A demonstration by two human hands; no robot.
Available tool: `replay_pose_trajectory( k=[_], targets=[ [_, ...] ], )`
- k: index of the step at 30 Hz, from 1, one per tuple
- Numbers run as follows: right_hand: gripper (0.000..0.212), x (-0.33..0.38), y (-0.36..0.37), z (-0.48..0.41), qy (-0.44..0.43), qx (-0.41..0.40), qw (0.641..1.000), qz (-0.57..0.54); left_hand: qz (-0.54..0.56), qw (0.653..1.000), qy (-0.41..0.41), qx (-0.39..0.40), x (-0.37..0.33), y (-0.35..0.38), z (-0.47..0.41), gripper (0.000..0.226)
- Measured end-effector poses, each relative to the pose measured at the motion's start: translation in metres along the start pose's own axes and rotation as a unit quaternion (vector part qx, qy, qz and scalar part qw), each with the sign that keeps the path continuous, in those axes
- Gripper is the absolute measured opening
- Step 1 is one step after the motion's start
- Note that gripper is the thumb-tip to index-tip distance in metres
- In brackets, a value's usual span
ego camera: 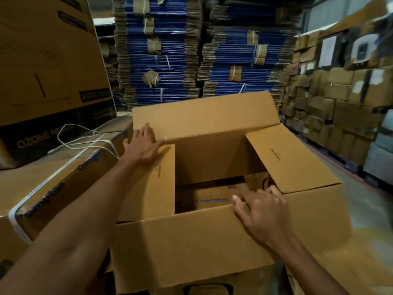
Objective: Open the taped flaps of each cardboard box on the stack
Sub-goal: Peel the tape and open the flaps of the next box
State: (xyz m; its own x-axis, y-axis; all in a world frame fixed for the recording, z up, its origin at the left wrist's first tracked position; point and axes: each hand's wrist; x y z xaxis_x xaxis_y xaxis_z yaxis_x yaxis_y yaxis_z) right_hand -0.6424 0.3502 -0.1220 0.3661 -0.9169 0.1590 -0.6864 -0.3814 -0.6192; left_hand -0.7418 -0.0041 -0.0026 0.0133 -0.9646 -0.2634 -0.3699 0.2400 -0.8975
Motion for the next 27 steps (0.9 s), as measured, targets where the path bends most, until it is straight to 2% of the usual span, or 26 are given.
replay_pose_trajectory(
  k=[6,9,14,20,22,25,27],
  targets=[
    [0.052,0.001,0.008,-0.004,-0.01,-0.022,1.0,0.002,-0.067,0.994,-0.016,0.087,0.011,0.028,-0.01,0.089],
    [0.053,0.002,0.014,-0.016,-0.005,-0.021,1.0,0.005,-0.084,0.99,-0.019,0.112,0.004,0.034,-0.008,0.095],
    [0.056,0.005,0.021,-0.038,0.008,0.023,1.0,0.002,-0.105,0.979,-0.038,0.17,0.005,0.04,0.01,0.102],
    [0.068,0.006,0.009,-0.052,0.046,0.167,0.985,0.02,-0.101,0.976,-0.019,0.192,0.016,0.026,0.044,0.093],
    [0.066,0.009,0.0,-0.061,0.071,0.218,0.973,0.026,-0.087,0.978,-0.015,0.189,0.022,0.024,0.06,0.092],
    [0.057,0.007,-0.014,-0.084,0.133,0.331,0.933,0.046,-0.039,0.983,-0.026,0.179,0.027,0.025,0.081,0.092],
    [0.042,0.005,-0.02,-0.096,0.18,0.389,0.902,0.054,-0.03,0.985,-0.028,0.167,0.027,0.026,0.09,0.091]
  ],
)
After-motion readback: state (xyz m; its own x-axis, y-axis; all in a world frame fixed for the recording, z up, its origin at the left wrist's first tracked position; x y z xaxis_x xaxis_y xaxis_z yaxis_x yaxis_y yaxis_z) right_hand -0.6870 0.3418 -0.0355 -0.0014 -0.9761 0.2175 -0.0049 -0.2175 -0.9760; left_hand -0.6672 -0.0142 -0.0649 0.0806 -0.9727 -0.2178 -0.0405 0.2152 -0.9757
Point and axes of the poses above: each hand's wrist, its own z-axis away from the middle knuckle, its own y-axis out of the palm, x = y × z, and after that the axes turned 7 degrees about y, right-handed
